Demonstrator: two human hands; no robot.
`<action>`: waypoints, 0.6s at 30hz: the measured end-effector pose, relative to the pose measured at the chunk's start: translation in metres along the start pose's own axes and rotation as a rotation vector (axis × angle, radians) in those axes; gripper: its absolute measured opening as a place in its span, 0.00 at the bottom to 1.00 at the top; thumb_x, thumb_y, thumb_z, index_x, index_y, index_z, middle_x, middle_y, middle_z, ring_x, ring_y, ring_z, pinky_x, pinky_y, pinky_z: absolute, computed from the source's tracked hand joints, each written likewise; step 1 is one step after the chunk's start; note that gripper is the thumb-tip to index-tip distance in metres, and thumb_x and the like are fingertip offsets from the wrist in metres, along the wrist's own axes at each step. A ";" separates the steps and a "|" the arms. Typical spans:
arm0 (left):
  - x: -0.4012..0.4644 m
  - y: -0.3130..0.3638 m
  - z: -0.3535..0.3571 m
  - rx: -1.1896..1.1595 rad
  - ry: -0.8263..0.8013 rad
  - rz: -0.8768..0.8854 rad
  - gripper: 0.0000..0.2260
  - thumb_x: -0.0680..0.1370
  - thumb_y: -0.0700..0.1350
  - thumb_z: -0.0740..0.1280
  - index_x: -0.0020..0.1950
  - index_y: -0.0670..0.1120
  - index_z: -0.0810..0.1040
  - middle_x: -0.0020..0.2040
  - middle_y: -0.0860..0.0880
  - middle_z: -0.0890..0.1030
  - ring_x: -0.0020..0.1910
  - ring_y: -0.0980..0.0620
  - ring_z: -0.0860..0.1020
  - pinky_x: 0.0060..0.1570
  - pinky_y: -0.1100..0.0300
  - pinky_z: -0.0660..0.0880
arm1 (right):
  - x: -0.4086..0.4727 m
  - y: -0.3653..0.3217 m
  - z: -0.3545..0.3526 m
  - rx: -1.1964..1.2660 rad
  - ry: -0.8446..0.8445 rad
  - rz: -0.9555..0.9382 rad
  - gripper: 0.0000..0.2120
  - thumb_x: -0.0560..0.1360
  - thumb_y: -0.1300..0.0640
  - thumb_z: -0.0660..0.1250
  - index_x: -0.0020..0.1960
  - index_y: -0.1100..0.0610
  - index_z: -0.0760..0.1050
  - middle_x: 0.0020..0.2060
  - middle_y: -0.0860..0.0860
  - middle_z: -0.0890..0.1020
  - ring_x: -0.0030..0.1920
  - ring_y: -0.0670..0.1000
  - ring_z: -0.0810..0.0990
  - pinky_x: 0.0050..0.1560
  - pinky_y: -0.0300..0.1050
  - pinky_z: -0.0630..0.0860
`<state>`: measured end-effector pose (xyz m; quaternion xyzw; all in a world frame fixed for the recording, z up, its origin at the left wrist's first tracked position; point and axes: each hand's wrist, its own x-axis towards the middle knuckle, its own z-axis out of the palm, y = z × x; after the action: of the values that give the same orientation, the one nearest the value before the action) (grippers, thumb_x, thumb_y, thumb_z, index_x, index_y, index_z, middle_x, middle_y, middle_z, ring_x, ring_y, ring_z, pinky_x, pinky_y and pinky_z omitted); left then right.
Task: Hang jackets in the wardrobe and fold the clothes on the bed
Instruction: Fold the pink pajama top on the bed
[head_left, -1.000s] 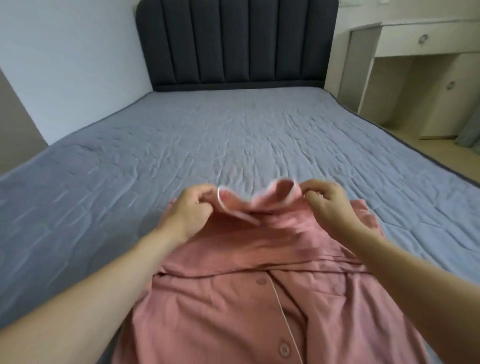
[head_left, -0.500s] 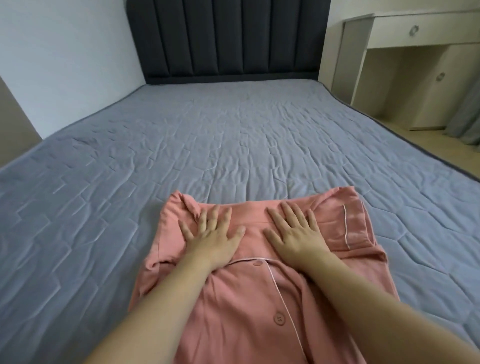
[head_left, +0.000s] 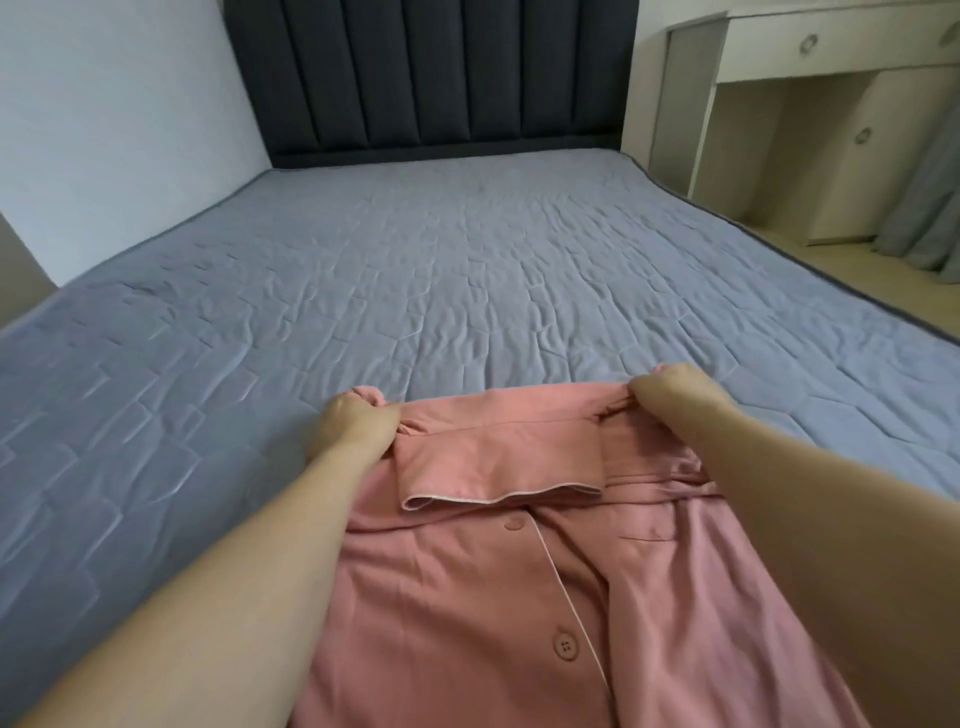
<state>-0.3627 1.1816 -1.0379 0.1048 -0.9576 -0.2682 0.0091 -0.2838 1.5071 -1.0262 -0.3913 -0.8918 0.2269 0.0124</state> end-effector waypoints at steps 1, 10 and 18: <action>0.001 0.003 0.000 0.018 0.018 0.056 0.08 0.74 0.51 0.66 0.45 0.47 0.75 0.59 0.42 0.80 0.55 0.41 0.78 0.55 0.53 0.72 | 0.000 -0.005 -0.001 0.030 0.009 -0.079 0.11 0.71 0.51 0.59 0.50 0.54 0.74 0.55 0.55 0.75 0.60 0.61 0.74 0.57 0.49 0.70; 0.057 0.068 -0.034 0.077 0.481 0.271 0.18 0.82 0.53 0.59 0.61 0.38 0.67 0.60 0.35 0.78 0.60 0.35 0.77 0.54 0.45 0.72 | 0.065 -0.072 -0.033 0.235 0.552 -0.407 0.12 0.80 0.56 0.55 0.60 0.59 0.70 0.58 0.62 0.73 0.58 0.65 0.73 0.60 0.58 0.67; 0.147 0.052 0.064 0.337 0.138 0.057 0.35 0.78 0.65 0.49 0.79 0.45 0.53 0.76 0.41 0.58 0.76 0.41 0.55 0.70 0.33 0.48 | 0.138 -0.083 0.070 -0.138 0.420 -0.402 0.27 0.78 0.41 0.52 0.72 0.53 0.60 0.67 0.61 0.65 0.67 0.63 0.64 0.68 0.62 0.56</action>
<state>-0.5215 1.2275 -1.0715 0.0957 -0.9887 -0.0958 0.0646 -0.4506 1.5280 -1.0758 -0.2451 -0.9426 0.0728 0.2147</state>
